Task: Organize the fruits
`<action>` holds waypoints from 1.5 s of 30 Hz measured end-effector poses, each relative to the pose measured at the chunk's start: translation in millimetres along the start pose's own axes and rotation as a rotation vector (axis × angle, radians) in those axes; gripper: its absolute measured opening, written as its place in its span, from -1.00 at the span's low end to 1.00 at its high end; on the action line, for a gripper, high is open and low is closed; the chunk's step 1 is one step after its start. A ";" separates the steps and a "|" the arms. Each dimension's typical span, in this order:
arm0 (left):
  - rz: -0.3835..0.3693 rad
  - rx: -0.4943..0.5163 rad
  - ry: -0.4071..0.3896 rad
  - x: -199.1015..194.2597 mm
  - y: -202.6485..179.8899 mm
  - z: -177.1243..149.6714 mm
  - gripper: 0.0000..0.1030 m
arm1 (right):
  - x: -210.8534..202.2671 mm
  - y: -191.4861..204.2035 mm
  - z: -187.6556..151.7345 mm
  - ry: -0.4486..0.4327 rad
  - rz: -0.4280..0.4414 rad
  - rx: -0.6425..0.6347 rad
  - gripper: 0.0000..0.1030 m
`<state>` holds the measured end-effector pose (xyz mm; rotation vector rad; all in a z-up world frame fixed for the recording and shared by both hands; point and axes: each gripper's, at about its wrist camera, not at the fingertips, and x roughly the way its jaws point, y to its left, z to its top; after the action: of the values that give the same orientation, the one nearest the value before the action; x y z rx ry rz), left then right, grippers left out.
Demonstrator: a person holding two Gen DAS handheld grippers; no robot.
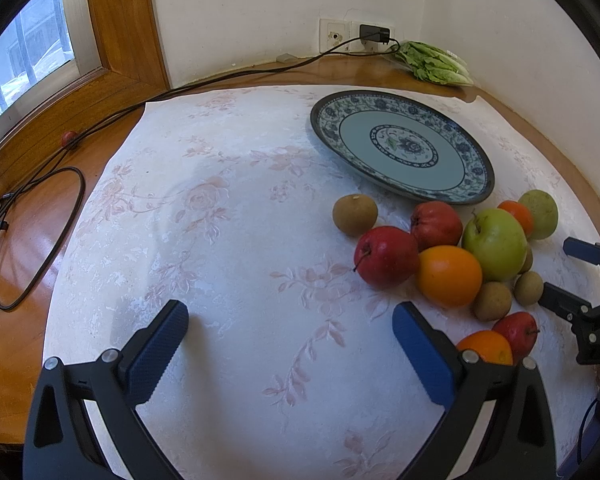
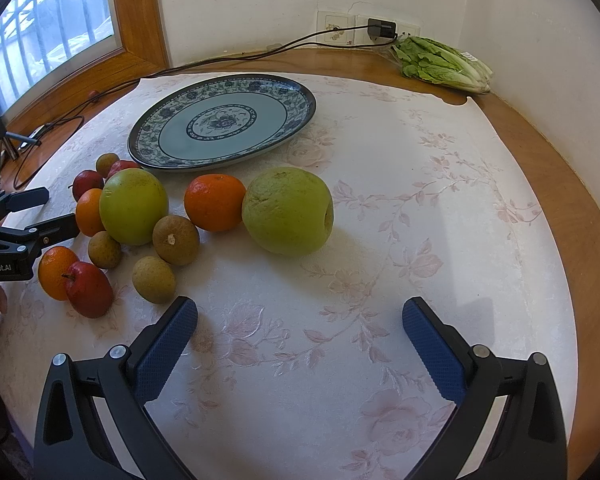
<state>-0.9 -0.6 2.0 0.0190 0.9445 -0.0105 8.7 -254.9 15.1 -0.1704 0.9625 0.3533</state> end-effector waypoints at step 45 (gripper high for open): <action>0.002 -0.002 0.004 2.2 1.4 4.9 1.00 | 0.3 0.2 1.4 0.005 0.001 0.001 1.00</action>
<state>4.3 0.7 3.1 0.0182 0.9486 -0.0081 9.9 -254.2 15.6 -0.1701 0.9673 0.3541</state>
